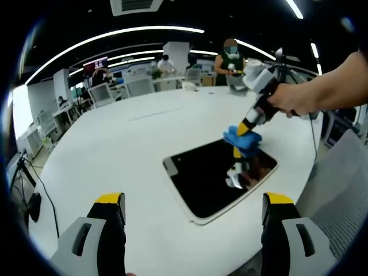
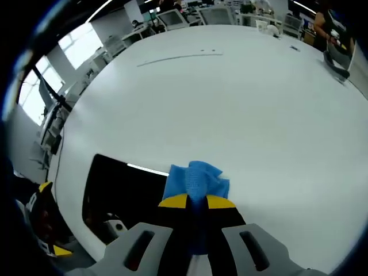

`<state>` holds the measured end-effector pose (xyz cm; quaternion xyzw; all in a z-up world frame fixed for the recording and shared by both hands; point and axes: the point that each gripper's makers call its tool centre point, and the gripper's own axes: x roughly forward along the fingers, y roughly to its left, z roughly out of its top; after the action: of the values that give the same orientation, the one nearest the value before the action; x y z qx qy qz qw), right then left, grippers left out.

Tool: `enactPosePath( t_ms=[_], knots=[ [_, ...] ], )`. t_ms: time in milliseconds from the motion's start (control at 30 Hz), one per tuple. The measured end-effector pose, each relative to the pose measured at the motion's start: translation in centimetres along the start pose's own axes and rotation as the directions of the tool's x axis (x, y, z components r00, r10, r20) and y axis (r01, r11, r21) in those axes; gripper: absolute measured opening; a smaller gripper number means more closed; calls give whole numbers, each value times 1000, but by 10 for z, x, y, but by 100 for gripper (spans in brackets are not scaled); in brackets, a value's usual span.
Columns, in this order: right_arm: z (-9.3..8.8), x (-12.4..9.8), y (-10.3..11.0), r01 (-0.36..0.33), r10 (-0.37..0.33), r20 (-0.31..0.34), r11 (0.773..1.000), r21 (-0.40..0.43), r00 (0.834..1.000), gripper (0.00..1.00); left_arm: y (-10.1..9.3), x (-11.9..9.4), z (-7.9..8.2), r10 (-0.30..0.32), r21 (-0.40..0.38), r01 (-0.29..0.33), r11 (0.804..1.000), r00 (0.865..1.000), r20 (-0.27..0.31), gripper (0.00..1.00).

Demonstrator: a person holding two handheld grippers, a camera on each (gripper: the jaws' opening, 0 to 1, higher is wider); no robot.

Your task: Wipe the mirror surface with the cleaning cloth until all visible marks leave the cleaned area.

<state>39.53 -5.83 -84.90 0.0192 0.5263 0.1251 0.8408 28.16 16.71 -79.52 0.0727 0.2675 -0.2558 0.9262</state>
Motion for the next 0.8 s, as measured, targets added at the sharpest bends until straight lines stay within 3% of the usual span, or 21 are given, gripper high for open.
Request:
enactPosePath(
  t_ms=[800],
  knots=[
    [6,13,40,-38,38,-2,999,-38,999,5,-5,1,-1,-20,21,20,1000,1000,-9,99]
  ],
)
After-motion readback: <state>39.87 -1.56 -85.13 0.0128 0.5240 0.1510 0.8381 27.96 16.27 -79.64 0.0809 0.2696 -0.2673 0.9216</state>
